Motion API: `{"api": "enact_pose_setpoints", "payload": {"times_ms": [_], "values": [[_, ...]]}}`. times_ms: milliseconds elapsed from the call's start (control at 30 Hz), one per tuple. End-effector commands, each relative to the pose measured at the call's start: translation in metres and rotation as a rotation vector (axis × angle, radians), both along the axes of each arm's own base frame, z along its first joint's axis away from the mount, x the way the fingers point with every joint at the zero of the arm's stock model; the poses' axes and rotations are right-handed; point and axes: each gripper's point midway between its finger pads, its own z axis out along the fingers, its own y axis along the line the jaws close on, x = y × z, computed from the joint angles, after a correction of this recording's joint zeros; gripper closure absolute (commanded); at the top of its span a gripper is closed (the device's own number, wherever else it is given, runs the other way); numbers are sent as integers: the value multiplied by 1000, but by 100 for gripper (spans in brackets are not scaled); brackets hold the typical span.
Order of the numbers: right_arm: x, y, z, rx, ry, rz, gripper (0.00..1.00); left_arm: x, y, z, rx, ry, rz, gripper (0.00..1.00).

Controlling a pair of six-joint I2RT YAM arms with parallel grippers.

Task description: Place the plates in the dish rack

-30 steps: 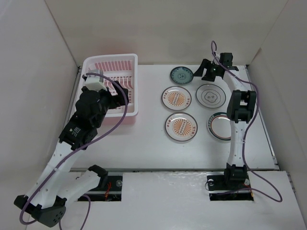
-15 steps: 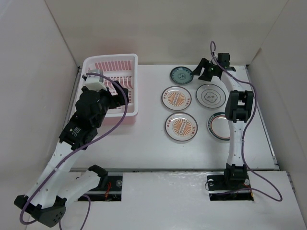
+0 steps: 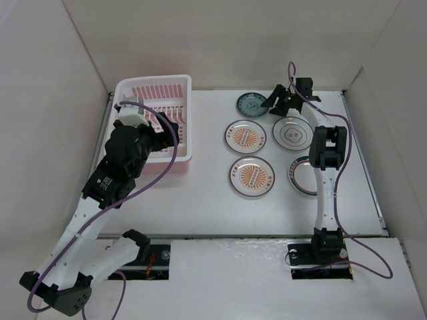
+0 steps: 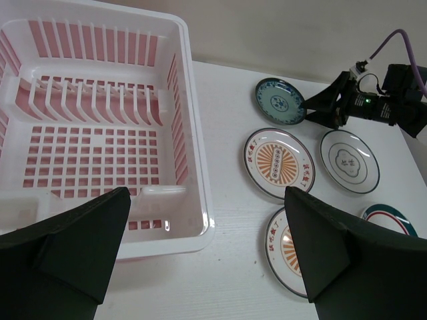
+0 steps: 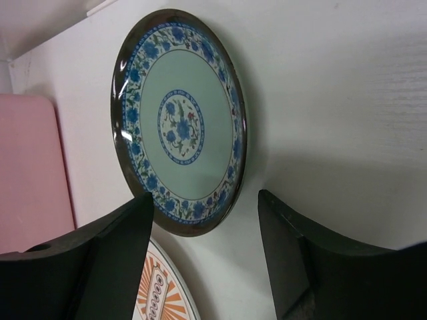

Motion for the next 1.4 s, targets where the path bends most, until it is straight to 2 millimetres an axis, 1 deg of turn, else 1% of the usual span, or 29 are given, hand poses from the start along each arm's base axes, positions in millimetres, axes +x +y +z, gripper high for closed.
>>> {"api": "enact_pose_setpoints", "payload": {"times_ms": [0,67,100,133,167,267,300,333,467,533,600,633,667,700,733,800,833,867,933,967,1033,1067,1100,1133,1167,1200,1267,1300,1367], "values": [[9,1,1,2,-18,-26,32,-1,-2,13,-19,-51,-12,0],[10,0,1,1,-13,-40,32,0,-2,8,-15,-43,-12,0],[10,0,1,1,-13,-40,33,-2,-1,11,-19,-51,-12,0],[9,6,-3,1,-2,-31,33,-2,-1,11,-19,-51,-12,0],[9,5,-6,-1,12,-44,35,-2,-1,11,-19,-51,-12,0],[11,2,-4,-11,19,-55,40,-4,0,16,-28,-67,-12,0],[13,1,-9,-17,22,-62,42,-4,0,16,-28,-67,-12,0],[13,1,-5,-10,27,-68,44,-4,0,16,-28,-67,-12,0],[15,-1,-6,-17,33,-91,51,-6,0,18,-41,-74,-11,0],[13,-1,-7,-12,46,-96,56,-8,2,21,-46,-82,-11,0],[14,-2,-8,-18,46,-103,56,-8,2,21,-46,-82,-11,0],[14,-2,-8,-18,46,-103,60,-8,2,21,-46,-82,-11,0],[13,-2,-13,-12,60,-108,61,-8,2,21,-46,-82,-11,0],[13,-2,-13,-12,60,-108,62,-8,2,21,-46,-82,-11,0],[13,-2,-13,-12,60,-108,67,-10,3,23,-50,-90,-11,0],[14,-3,-13,-11,65,-121,68,-10,3,23,-50,-90,-11,0],[14,-3,-19,-12,74,-121,71,-10,3,23,-50,-90,-11,0],[14,-3,-19,-3,81,-129,77,-10,1,23,-51,-89,-20,0],[14,-2,-19,4,87,-135,81,-10,1,23,-51,-89,-20,0],[14,-2,-18,10,93,-141,88,-10,1,23,-51,-89,-20,0],[15,-3,-18,14,100,-157,96,-10,1,23,-51,-89,-20,0],[17,-2,-16,27,99,-168,98,-10,1,23,-51,-89,-20,0],[15,-2,-20,26,108,-168,100,-10,1,23,-51,-89,-20,0],[16,-2,-18,35,105,-175,100,-10,1,23,-51,-89,-20,0],[15,-2,-27,35,111,-175,100,-10,1,19,-47,-81,-20,0],[16,-2,-13,47,89,-182,100,-9,2,19,-46,-82,-11,0],[14,0,-9,64,83,-181,100,-9,2,19,-46,-82,-11,0],[18,4,10,89,39,-169,100,-9,4,19,-45,-82,-2,0],[20,6,29,118,-7,-169,100,-9,4,19,-45,-82,-2,0]]}}
